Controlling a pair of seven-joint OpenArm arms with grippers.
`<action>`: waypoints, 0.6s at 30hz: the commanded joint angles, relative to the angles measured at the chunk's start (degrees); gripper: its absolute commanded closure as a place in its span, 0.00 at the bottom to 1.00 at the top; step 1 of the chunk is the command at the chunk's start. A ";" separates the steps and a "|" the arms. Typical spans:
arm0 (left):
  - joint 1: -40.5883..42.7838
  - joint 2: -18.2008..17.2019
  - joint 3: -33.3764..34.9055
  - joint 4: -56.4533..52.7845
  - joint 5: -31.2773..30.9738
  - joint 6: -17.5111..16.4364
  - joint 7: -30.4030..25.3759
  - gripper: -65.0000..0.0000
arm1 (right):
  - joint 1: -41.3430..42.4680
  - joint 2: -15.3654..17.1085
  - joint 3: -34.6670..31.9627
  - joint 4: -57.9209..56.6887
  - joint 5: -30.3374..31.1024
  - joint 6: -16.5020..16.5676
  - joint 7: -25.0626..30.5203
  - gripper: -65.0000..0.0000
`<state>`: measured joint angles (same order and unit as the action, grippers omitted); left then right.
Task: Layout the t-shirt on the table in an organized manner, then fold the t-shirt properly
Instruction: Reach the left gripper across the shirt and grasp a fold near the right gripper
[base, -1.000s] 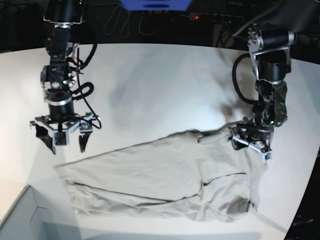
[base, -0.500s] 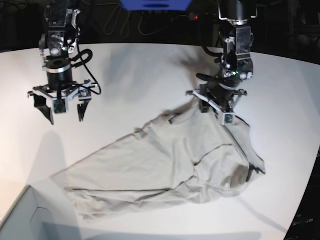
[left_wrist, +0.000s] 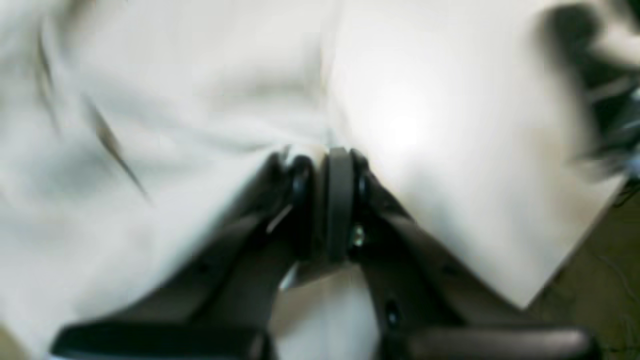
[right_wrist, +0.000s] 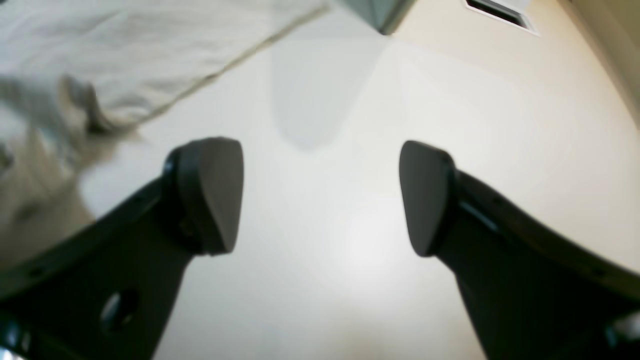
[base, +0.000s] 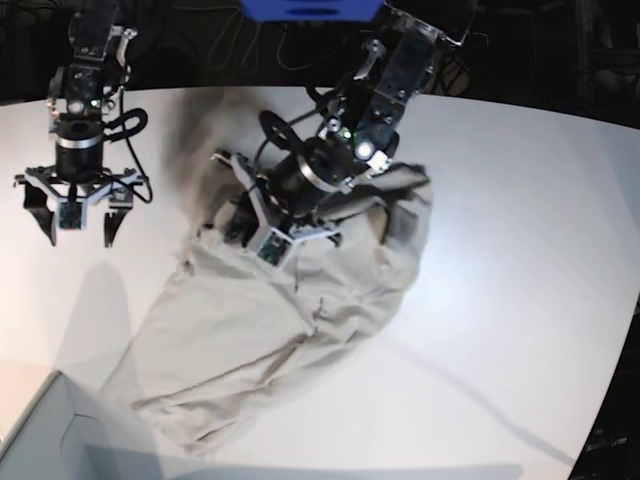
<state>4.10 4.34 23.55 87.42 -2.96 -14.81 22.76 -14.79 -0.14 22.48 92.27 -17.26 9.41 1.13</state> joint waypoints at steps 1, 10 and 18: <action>-0.10 -1.13 1.64 2.12 -0.16 -0.36 -0.74 0.88 | 0.32 0.27 0.95 0.96 0.42 -0.22 1.56 0.30; -2.74 -6.93 10.25 4.14 -0.69 -0.09 -1.18 0.49 | 0.41 0.27 1.65 0.43 0.51 -0.22 1.47 0.30; -7.92 -5.61 4.80 2.30 -0.69 -0.01 -1.36 0.49 | 0.06 -1.57 1.30 -1.59 0.51 -0.13 1.47 0.36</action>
<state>-3.18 -1.78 28.14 88.88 -3.29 -14.87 22.50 -14.92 -1.76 23.88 89.91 -17.12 9.45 0.99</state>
